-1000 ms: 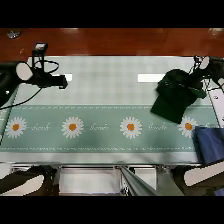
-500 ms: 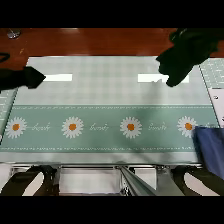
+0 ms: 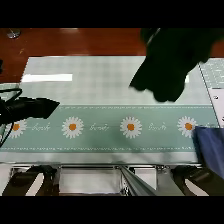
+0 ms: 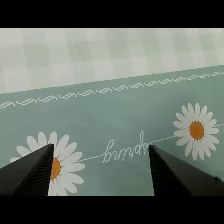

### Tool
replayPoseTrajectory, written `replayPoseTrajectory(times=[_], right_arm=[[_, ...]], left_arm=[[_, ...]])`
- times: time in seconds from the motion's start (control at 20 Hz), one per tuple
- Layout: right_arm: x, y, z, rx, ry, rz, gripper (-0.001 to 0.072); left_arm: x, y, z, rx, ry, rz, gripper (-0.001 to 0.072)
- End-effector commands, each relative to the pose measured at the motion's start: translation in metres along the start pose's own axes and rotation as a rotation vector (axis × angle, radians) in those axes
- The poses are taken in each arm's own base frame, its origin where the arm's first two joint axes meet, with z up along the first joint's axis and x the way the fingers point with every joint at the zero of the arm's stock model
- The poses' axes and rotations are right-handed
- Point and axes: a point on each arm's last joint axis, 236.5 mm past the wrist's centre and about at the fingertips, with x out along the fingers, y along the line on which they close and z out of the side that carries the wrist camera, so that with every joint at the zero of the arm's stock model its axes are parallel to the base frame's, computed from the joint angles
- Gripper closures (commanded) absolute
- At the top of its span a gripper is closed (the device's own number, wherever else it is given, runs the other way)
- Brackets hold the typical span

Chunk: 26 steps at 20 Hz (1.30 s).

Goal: Fold the shirts.

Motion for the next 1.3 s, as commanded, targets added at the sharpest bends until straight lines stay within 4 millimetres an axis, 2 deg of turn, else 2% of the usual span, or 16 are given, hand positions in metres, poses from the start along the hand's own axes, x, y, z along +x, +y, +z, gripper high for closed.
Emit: replayPoseTrajectory(times=[0.0, 0.1, 0.15, 0.3, 0.4, 0.45, 0.5, 0.55, 0.6, 0.65, 0.75, 0.8, 0.9, 1.0, 1.1, 1.25], right_arm=[[0.057, 0.052, -0.104, 0.003, 0.299, 0.085, 0.0686], [0.112, 0.076, -0.176, 0.029, 0.453, 0.106, 0.0686], [0.136, 0.089, -0.202, 0.045, 0.497, 0.118, 0.0686], [0.200, 0.138, -0.267, 0.164, 0.610, 0.201, 0.0685], [0.227, 0.169, -0.297, 0.305, 0.669, 0.267, 0.0681], [0.234, 0.182, -0.303, 0.375, 0.695, 0.301, 0.0463], [0.236, 0.191, -0.299, 0.397, 0.711, 0.352, 0.0114], [0.233, 0.189, -0.287, 0.380, 0.713, 0.393, 0.0082], [0.227, 0.176, -0.270, 0.363, 0.722, 0.409, 0.0082], [0.217, 0.148, -0.246, 0.344, 0.727, 0.404, 0.0081], [0.187, 0.061, -0.202, 0.319, 0.686, 0.279, 0.0082], [0.164, 0.002, -0.187, 0.321, 0.661, 0.148, 0.0082], [0.107, -0.104, -0.189, 0.361, 0.633, -0.145, 0.0082], [0.053, -0.166, -0.230, 0.460, 0.621, -0.336, 0.0082], [0.030, -0.177, -0.290, 0.638, 0.578, -0.395, 0.0085], [0.038, -0.135, -0.366, 0.846, 0.544, -0.285, 0.0088]], left_arm=[[0.005, 0.002, -0.001, -0.021, -0.009, -0.001, 0.0007], [0.009, 0.005, 0.003, -0.029, -0.018, 0.004, 0.0006], [0.012, 0.008, 0.005, -0.034, -0.022, 0.008, 0.0007], [0.025, 0.015, 0.002, -0.057, 0.015, 0.013, 0.0007], [0.037, 0.021, -0.003, -0.078, 0.057, 0.015, 0.0007], [0.043, 0.024, -0.006, -0.089, 0.079, 0.017, 0.0007], [0.048, 0.027, -0.009, -0.099, 0.100, 0.018, 0.0007], [0.053, 0.029, -0.013, -0.112, 0.128, 0.017, 0.0007], [0.057, 0.030, -0.019, -0.120, 0.159, 0.015, 0.0006], [0.060, 0.031, -0.026, -0.127, 0.195, 0.013, 0.0006], [0.063, 0.038, -0.037, -0.138, 0.251, 0.026, 0.0006], [0.064, 0.045, -0.041, -0.151, 0.266, 0.041, 0.0006], [0.070, 0.067, -0.059, -0.232, 0.308, 0.077, 0.0006], [0.079, 0.095, -0.099, -0.407, 0.383, 0.117, 0.0006], [0.093, 0.099, -0.126, -0.583, 0.411, 0.051, 0.0007], [0.118, 0.081, -0.120, -0.690, 0.351, -0.144, 0.0006]])
